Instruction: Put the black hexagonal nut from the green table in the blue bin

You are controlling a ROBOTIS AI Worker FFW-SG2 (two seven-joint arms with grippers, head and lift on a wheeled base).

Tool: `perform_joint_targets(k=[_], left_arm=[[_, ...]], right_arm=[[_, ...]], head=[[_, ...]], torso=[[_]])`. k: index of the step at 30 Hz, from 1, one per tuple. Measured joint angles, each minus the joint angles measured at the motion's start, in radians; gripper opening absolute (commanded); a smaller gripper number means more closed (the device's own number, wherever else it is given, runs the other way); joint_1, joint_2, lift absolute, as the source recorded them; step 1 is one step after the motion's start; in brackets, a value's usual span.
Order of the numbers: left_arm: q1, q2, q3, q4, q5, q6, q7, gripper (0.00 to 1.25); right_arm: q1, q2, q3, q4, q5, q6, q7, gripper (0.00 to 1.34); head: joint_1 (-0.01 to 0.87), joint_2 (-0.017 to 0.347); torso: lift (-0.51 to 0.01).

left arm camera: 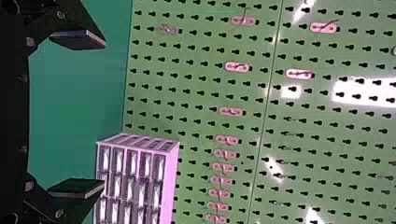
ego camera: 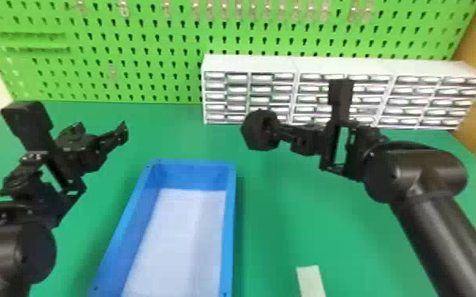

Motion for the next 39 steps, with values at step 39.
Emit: perform_joint_targets(k=[39], left_arm=[[0.005, 0.0, 0.0, 0.0, 0.003, 0.0, 0.0, 1.03]], right_arm=[[0.035, -0.002, 0.348, -0.05, -0.195, -0.055, -0.001, 0.29]], head=[[0.666, 0.032]], torso=[[-0.1]])
